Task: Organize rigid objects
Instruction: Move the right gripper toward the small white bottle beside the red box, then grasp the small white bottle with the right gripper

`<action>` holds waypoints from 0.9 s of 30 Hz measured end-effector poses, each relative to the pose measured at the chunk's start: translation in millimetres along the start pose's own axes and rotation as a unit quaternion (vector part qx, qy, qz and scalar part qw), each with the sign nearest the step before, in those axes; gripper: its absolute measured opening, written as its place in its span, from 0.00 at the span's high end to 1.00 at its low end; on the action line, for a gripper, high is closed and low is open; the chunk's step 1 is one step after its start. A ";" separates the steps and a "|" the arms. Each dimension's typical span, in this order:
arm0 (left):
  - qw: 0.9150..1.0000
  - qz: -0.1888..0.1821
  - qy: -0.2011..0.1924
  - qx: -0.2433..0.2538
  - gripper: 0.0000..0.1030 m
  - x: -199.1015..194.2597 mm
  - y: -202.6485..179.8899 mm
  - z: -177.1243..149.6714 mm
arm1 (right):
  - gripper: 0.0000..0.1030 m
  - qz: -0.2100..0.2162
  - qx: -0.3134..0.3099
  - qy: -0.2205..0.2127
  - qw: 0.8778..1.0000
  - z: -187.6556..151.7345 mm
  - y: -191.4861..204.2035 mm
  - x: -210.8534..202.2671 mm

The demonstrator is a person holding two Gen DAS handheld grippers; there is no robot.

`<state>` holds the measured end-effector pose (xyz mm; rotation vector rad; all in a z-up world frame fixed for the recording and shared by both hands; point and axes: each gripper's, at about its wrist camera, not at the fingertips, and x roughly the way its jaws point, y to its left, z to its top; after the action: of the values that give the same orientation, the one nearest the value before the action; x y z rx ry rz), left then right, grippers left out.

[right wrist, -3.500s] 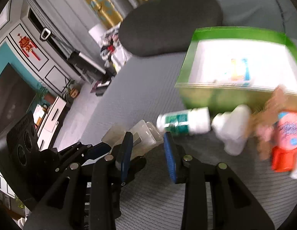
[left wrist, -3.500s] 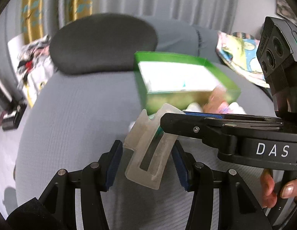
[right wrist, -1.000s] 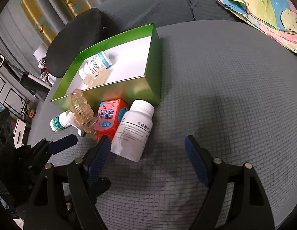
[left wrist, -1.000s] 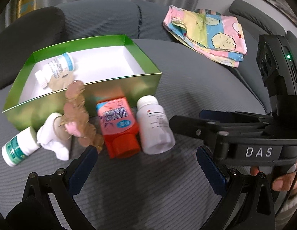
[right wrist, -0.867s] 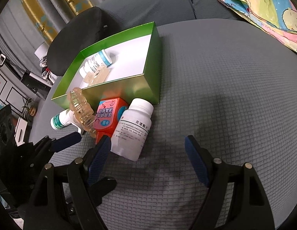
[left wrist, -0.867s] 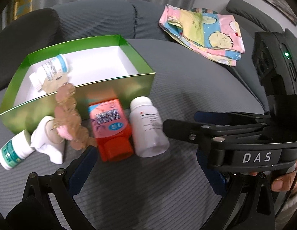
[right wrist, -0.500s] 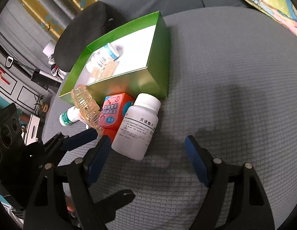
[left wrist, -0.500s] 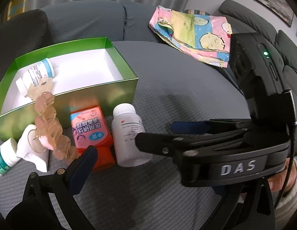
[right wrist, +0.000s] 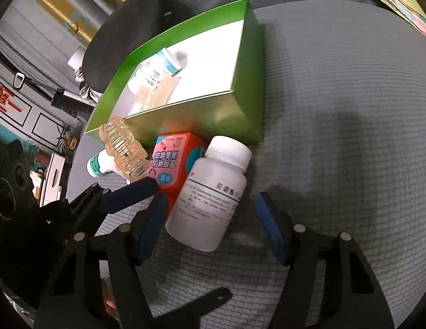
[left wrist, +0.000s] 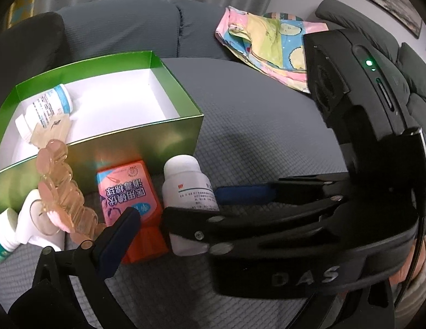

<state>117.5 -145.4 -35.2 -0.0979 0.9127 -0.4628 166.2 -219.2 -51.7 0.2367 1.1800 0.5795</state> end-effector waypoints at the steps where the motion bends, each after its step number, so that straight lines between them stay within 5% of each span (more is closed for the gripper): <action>1: 1.000 -0.001 0.000 0.002 0.06 0.0 0.1 0.0 | 0.42 0.001 -0.002 0.003 1.000 1.1 0.7 1.8; 9: 0.997 0.036 0.024 0.056 0.13 11.1 -16.7 4.0 | 0.52 0.012 0.002 0.048 0.999 7.7 -4.1 19.6; 13: 0.997 0.036 0.023 0.067 0.18 11.5 -20.7 2.5 | 0.53 0.013 -0.006 0.042 0.999 6.5 -3.7 16.9; 16: 0.997 0.039 0.019 0.067 0.32 9.6 -18.7 1.9 | 0.54 0.022 0.008 0.035 0.999 2.0 -11.1 13.6; 27: 0.995 0.022 -0.001 0.096 0.36 -15.9 -33.1 -11.6 | 0.55 0.017 0.012 0.003 1.000 -14.3 -5.9 -16.7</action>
<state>88.8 -167.0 -21.5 0.0974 0.8628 -0.5067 150.6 -234.9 -46.5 0.2756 1.1902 0.5963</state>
